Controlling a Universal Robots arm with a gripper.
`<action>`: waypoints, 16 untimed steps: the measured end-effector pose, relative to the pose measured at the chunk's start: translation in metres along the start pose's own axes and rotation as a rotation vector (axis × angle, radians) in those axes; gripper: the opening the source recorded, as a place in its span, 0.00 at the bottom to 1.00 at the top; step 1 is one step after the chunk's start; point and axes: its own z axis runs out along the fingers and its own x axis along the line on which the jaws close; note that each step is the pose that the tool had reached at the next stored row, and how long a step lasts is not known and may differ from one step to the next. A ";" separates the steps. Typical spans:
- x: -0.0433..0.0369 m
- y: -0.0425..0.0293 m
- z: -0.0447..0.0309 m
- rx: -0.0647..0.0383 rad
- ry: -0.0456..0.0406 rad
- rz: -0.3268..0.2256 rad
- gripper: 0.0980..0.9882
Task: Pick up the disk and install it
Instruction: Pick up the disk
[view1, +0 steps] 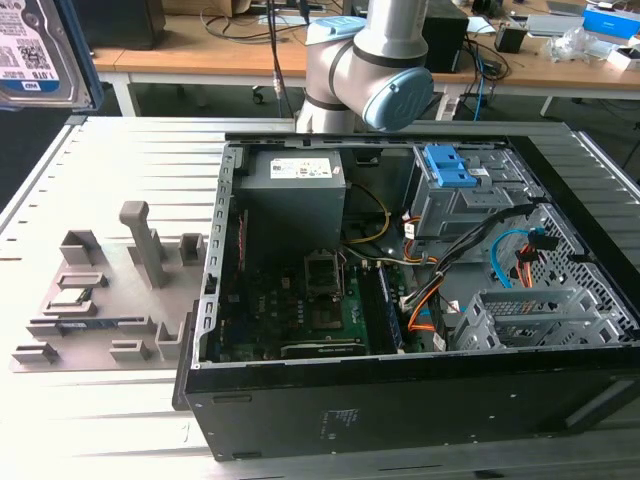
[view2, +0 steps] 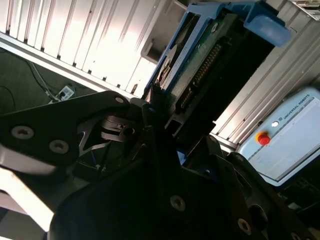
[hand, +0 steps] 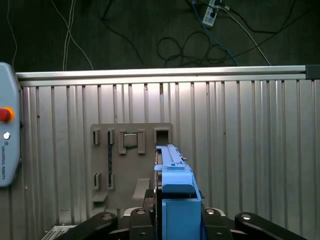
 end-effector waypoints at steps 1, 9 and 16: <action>0.0000 0.0000 -0.0024 0.000 0.0001 0.000 0.30; 0.0000 0.0000 -0.0065 0.000 -0.0003 0.000 0.30; -0.0006 -0.0198 -0.0067 0.000 0.0006 0.000 0.30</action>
